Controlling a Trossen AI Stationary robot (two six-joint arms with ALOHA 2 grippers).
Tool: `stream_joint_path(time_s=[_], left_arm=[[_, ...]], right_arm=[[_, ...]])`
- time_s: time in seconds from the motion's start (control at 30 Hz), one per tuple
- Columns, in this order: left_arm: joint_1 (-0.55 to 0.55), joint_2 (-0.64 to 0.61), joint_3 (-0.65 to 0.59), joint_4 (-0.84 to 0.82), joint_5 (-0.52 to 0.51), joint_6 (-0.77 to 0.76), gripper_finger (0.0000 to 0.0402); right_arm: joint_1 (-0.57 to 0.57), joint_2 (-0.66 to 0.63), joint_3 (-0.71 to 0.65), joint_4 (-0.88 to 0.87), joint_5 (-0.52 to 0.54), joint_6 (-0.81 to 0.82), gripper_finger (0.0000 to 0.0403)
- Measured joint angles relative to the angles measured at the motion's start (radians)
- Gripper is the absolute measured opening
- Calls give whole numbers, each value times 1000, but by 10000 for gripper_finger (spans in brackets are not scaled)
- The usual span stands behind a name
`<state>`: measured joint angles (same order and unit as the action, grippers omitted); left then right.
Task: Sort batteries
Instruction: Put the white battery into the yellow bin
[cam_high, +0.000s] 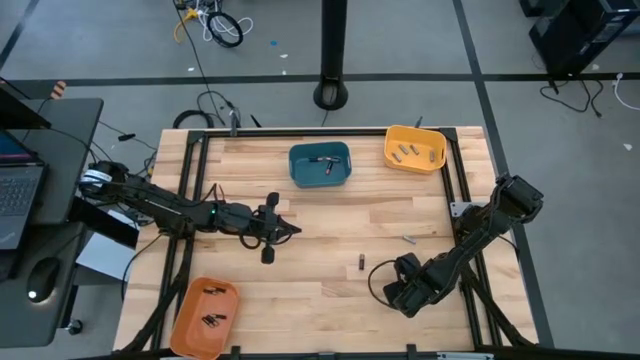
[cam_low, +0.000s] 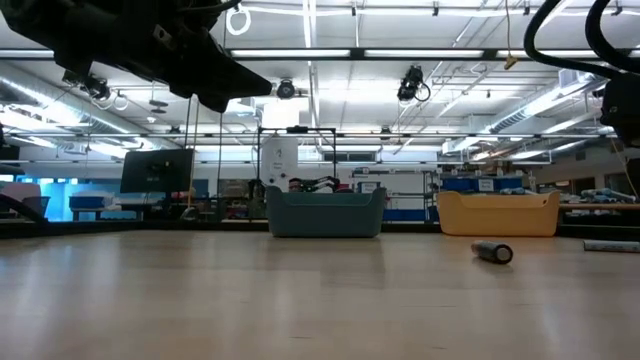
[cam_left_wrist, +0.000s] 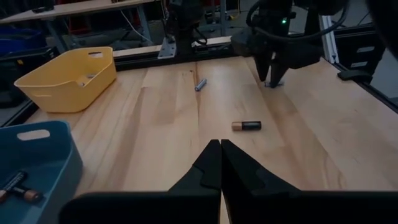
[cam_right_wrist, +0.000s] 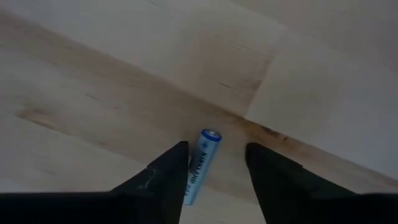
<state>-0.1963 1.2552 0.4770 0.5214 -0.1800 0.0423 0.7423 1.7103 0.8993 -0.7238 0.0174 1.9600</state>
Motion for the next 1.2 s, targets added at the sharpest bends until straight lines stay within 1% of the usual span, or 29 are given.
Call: stream_joint_path(time_s=[0.3,0.53,0.7,0.93,1.03,1.1,1.2], left_arm=[[0,0,0,-9,-6,-10,6],[0,0,0,-17,-5,-20,6],[0,0,0,-18,-5,-26,6],[0,0,0,-18,-6,-28,6],[0,0,0,-18,-10,-28,6],[0,0,0,-18,-11,-28,6],[0,0,0,-18,-12,-28,6]], right_arm=[[-3,-13,1,-10,0,-31,131],[-4,-13,0,-9,-3,-59,106],[-4,-13,0,-5,-4,-100,85],[-8,-12,6,-9,-6,-183,41],[-16,-7,33,-49,-7,-239,37],[-29,-4,55,-92,1,-277,42],[-53,-6,88,-108,6,-334,45]])
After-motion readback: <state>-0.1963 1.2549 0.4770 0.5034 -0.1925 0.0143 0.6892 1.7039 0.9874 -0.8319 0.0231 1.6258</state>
